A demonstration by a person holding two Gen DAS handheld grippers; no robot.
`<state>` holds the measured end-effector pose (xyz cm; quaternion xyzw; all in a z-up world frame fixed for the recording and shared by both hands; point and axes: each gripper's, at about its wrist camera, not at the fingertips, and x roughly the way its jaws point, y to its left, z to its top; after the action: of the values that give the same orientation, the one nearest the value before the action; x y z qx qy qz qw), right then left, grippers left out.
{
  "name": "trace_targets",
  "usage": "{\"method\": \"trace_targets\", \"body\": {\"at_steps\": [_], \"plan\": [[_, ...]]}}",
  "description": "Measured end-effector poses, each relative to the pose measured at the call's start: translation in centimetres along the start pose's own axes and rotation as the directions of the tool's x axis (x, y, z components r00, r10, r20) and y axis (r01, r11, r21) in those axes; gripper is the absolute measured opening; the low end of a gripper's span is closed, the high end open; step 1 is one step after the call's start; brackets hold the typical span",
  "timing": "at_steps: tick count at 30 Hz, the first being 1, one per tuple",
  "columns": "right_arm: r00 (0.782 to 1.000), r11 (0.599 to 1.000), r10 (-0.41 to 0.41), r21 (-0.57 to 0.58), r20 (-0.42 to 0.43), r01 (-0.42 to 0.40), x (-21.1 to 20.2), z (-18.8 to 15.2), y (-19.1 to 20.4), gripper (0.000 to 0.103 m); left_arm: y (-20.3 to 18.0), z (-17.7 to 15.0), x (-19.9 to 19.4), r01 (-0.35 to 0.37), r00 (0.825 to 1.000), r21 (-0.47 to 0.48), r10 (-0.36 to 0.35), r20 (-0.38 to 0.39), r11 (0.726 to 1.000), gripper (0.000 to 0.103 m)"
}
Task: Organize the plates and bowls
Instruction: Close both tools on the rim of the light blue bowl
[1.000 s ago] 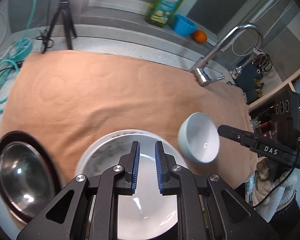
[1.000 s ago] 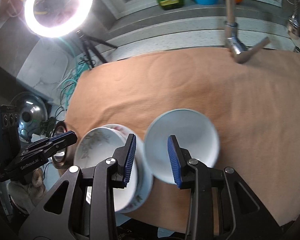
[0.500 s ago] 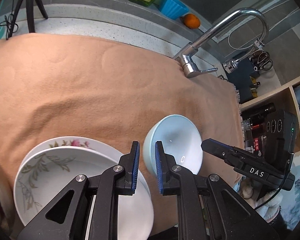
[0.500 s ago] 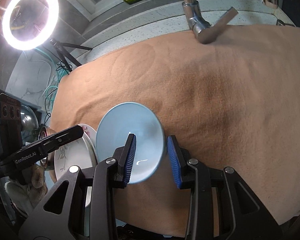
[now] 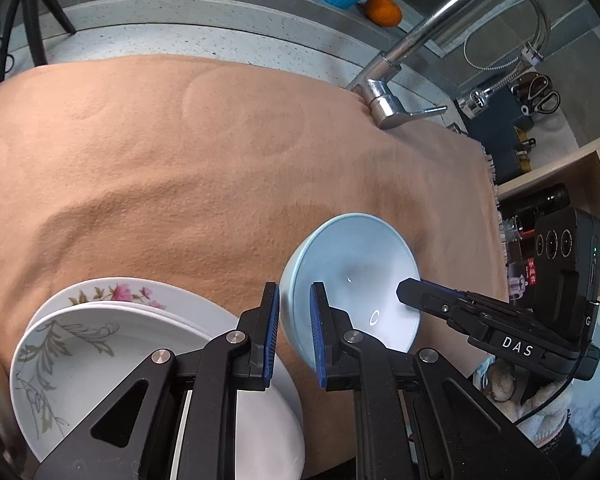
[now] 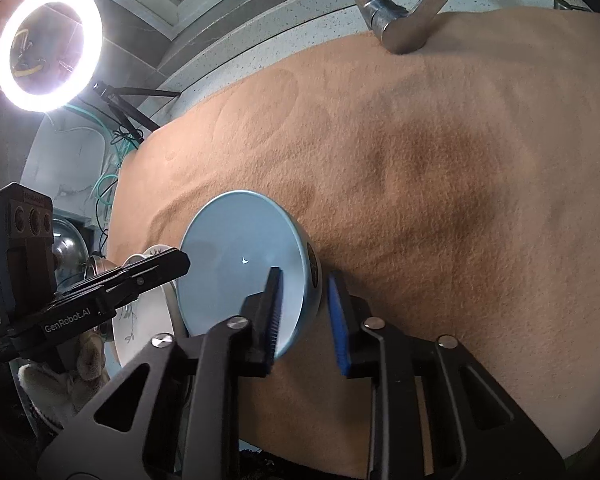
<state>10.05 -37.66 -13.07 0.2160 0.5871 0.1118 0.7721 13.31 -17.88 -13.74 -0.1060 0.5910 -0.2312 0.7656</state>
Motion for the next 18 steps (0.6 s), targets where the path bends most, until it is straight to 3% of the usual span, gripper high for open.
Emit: {"method": "trace_targets", "body": {"at_steps": [4,18], "plan": [[1.0,1.0,0.016,0.02,-0.01,-0.016,0.5,-0.1,-0.5,0.012,-0.1,0.1,0.4,-0.004,1.0,0.005,0.004,0.003,1.0,0.013],[1.0,1.0,0.018,0.024,0.021,-0.018,-0.8,0.0,0.0,0.011,0.0,-0.3,-1.3,-0.001,0.999,0.022,0.0,0.043,1.0,0.013]]}}
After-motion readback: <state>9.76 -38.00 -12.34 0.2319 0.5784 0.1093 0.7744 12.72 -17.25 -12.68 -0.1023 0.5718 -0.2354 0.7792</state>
